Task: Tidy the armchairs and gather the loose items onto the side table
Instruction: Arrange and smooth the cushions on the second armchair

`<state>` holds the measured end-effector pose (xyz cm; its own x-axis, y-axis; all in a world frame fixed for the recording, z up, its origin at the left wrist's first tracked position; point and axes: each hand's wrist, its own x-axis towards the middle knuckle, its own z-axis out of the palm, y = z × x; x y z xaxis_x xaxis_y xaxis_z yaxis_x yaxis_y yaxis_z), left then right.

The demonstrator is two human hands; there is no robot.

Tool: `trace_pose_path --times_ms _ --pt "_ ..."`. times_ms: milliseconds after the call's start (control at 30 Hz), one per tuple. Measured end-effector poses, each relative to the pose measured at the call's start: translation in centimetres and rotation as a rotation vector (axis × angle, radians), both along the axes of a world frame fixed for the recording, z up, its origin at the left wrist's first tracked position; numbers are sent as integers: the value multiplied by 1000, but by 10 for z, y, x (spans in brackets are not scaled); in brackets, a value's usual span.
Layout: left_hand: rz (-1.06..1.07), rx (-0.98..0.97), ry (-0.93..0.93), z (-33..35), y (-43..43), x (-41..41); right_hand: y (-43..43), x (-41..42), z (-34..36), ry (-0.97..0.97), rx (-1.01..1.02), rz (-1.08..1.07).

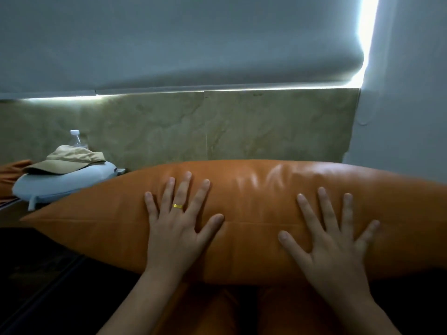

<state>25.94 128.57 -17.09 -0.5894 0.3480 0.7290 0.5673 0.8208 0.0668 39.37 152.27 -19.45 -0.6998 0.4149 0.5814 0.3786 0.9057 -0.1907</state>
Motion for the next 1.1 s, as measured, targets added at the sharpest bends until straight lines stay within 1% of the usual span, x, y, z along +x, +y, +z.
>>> trace_pose_path --times_ms 133,233,333,433,533,600,633,733,900,1100 --pt "37 60 -44 7 12 -36 12 -40 20 8 55 -7" --pt "36 99 -55 19 27 -77 30 -82 34 -6 75 -2" --pt "39 102 -46 20 54 -119 60 -126 35 -37 39 24" --pt "17 74 -62 -2 86 -156 95 -159 2 -113 -42 37" --pt "-2 -37 -130 -40 110 -188 120 -178 -46 -233 -134 60" --pt "27 -59 -173 -66 114 -208 125 -187 -65 -296 -86 88" --pt "45 -45 -175 -77 112 -216 124 -192 -70 -299 -43 104" --pt "52 2 -141 -92 105 -235 119 -209 -72 -242 5 122" --pt "25 31 -119 -87 111 -249 126 -220 -67 -225 30 104" --pt "-32 21 -116 -71 108 -283 124 -248 -68 -70 142 52"
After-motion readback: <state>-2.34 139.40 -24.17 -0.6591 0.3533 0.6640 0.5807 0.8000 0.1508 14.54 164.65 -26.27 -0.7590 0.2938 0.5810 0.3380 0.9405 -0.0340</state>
